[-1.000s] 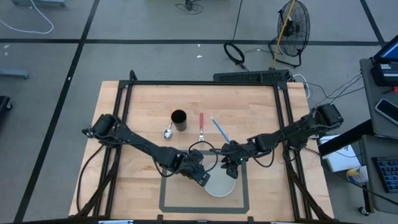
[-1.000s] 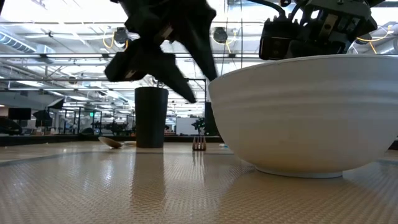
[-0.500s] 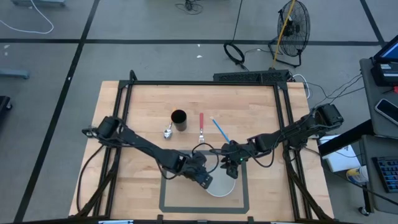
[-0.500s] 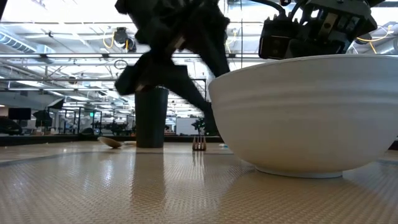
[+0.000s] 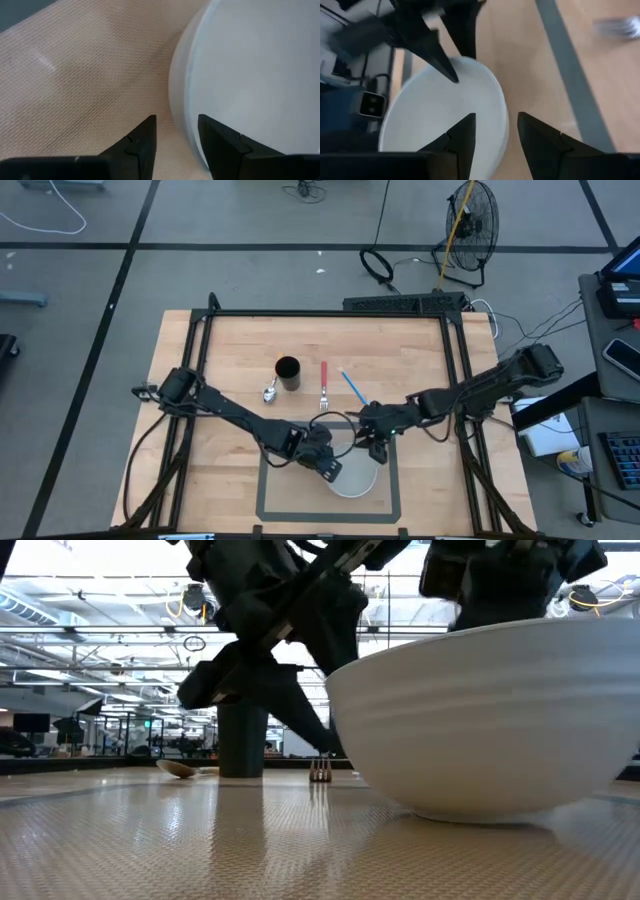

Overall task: Pick & Place Utensil
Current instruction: Put the white bowl on the mat, then put the yellow spoon into the white bowl on the mat

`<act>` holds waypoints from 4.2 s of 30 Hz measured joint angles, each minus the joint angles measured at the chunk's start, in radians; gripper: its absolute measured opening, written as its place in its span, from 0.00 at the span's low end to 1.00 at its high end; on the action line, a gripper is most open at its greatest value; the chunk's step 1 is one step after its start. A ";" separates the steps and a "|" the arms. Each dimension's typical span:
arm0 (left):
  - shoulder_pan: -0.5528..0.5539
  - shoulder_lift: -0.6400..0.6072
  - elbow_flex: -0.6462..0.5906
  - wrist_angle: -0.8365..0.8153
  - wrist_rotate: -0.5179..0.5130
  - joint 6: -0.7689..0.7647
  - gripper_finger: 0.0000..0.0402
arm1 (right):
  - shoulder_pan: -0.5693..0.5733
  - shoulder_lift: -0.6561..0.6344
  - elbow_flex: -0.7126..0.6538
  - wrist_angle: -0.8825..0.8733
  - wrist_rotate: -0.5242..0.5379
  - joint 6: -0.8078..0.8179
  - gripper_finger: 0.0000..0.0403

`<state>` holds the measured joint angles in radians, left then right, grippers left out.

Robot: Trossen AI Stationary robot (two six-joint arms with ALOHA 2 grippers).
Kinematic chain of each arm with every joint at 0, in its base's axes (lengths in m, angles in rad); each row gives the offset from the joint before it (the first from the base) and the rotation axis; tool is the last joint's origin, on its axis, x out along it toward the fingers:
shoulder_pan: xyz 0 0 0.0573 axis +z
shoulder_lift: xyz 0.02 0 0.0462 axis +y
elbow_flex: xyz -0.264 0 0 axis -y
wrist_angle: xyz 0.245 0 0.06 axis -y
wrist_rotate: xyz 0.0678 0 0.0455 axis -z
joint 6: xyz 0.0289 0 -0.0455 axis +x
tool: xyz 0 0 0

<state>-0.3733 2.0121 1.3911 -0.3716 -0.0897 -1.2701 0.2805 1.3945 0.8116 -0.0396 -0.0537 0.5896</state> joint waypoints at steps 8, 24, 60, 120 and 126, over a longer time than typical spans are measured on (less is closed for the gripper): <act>0.000 0.000 0.000 0.007 0.012 0.028 0.10 | -0.011 -0.188 0.001 -0.100 0.058 -0.046 0.35; 0.003 -0.019 0.000 -0.062 0.095 0.035 0.02 | -0.012 -0.371 0.001 -0.371 0.211 -0.057 0.34; -0.027 -0.164 0.000 -0.551 0.102 0.038 0.02 | -0.011 -0.372 0.000 -0.399 0.240 -0.041 0.33; 0.013 -0.518 -0.071 -0.652 -0.291 0.103 0.42 | -0.011 -0.371 -0.069 -0.266 0.234 -0.036 0.33; -0.011 -0.639 -0.071 -0.859 -0.572 0.161 0.42 | -0.013 -0.371 -0.069 -0.143 0.245 -0.057 0.33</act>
<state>-0.3841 1.3731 1.3205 -1.2305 -0.6615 -1.1089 0.2679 1.0233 0.7429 -0.1829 0.1918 0.5331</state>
